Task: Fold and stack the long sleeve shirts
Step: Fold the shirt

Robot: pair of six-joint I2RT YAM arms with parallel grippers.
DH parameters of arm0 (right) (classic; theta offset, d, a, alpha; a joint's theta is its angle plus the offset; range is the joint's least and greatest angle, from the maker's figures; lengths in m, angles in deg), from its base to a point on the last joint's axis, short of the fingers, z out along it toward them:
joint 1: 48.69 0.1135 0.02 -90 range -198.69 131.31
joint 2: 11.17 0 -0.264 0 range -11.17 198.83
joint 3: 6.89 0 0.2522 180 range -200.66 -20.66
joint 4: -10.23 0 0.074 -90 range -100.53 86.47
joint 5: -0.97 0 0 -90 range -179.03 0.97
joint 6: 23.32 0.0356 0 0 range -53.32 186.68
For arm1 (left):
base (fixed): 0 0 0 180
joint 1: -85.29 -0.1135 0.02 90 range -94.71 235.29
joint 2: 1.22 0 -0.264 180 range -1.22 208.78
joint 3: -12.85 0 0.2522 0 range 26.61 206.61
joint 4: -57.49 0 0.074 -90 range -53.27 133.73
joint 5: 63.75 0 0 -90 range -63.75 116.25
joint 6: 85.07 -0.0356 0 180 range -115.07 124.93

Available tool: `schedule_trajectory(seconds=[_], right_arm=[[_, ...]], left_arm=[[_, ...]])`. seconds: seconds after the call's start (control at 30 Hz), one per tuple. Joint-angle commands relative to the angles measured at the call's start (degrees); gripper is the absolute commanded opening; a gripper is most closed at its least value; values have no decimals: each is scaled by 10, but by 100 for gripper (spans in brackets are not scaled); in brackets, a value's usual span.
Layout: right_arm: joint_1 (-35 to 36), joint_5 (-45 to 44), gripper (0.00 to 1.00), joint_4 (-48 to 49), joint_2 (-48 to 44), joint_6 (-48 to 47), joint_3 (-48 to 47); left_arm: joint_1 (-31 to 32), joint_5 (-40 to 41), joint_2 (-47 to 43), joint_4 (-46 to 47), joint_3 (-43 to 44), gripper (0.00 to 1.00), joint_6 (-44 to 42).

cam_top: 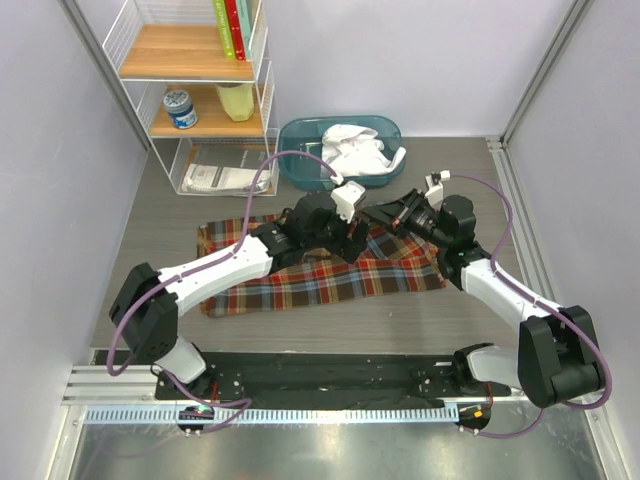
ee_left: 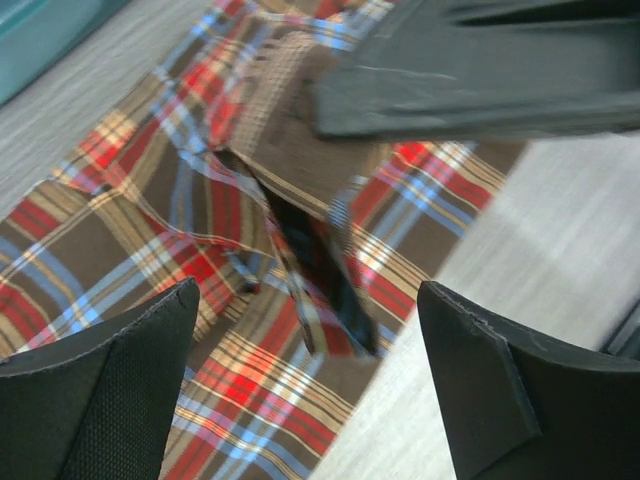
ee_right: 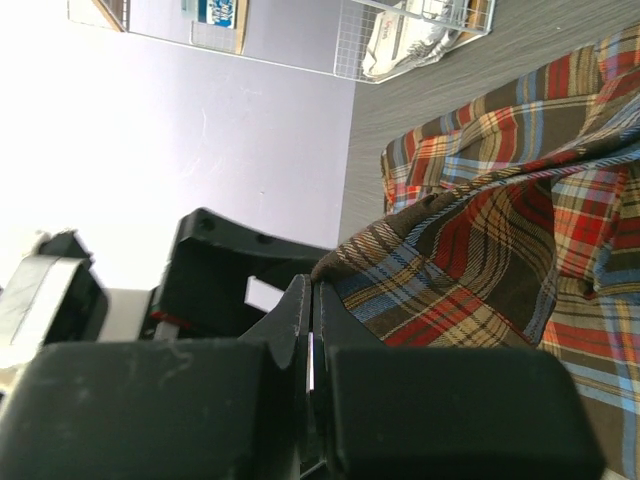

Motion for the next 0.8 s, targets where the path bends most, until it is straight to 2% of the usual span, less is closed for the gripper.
schedule_trajectory(seconds=[0.0, 0.07, 0.13, 0.17, 0.2, 0.23, 0.27, 0.3, 0.37, 0.4, 0.47, 0.5, 0.53, 0.57, 0.6, 0.63, 0.67, 0.7, 0.73, 0.77], right_arm=[[5, -8, 1, 46, -9, 12, -6], [5, -8, 1, 46, -12, 16, -6], [5, -6, 1, 45, -14, 18, -5], [6, -6, 1, 45, -15, 18, -5], [5, -5, 1, 44, -16, 18, -5], [5, -3, 1, 43, -18, 18, -5], [5, 1, 1, 43, -20, 15, -6], [3, 13, 6, 41, -22, 10, -9], [-6, 29, 13, 6, -33, -9, -17], [-12, 38, 24, -9, -36, -34, -25], [-34, 79, 34, -62, -44, -94, -40], [-43, 122, 37, -114, -44, -122, -47], [-52, 141, 40, -158, -42, -167, -60], [-67, 154, 49, -211, -42, -218, -95], [-73, 167, 53, -270, -40, -335, -112], [-79, 194, 57, -370, -38, -390, -126], [-85, 209, 67, -402, -38, -431, -140], [-96, 215, 73, -431, -40, -507, -143], [-101, 208, 76, -478, -41, -531, -147], [-104, 208, 77, -491, -40, -553, -149]], left_arm=[[-1, 58, 18, 56, 14, 87, 6], [-1, 52, 28, 59, 20, 77, 2], [-1, 37, 33, 59, 25, 54, -10], [-2, 35, 34, 59, 25, 39, -14], [-2, 31, 34, 54, 26, 17, -38], [-2, 15, 35, 41, 37, 6, -59], [-3, 0, 37, -14, 51, 0, -79], [-6, -17, 39, -47, 78, 0, -140], [-18, -72, 25, -133, 93, 0, -194], [-35, -91, 17, -152, 91, 0, -245], [-51, -117, -10, -214, 82, 0, -316], [-55, -129, -22, -242, 76, 0, -412], [-57, -139, -33, -262, 70, 0, -463], [-64, -151, -57, -315, 54, 0, -521], [-68, -153, -70, -325, 38, 0, -643], [-72, -149, -84, -326, 17, 0, -691], [-87, -146, -110, -326, -24, 0, -750], [-96, -142, -120, -313, -44, 0, -795], [-106, -144, -128, -307, -61, 0, -879], [-125, -146, -137, -306, -84, 0, -915]])
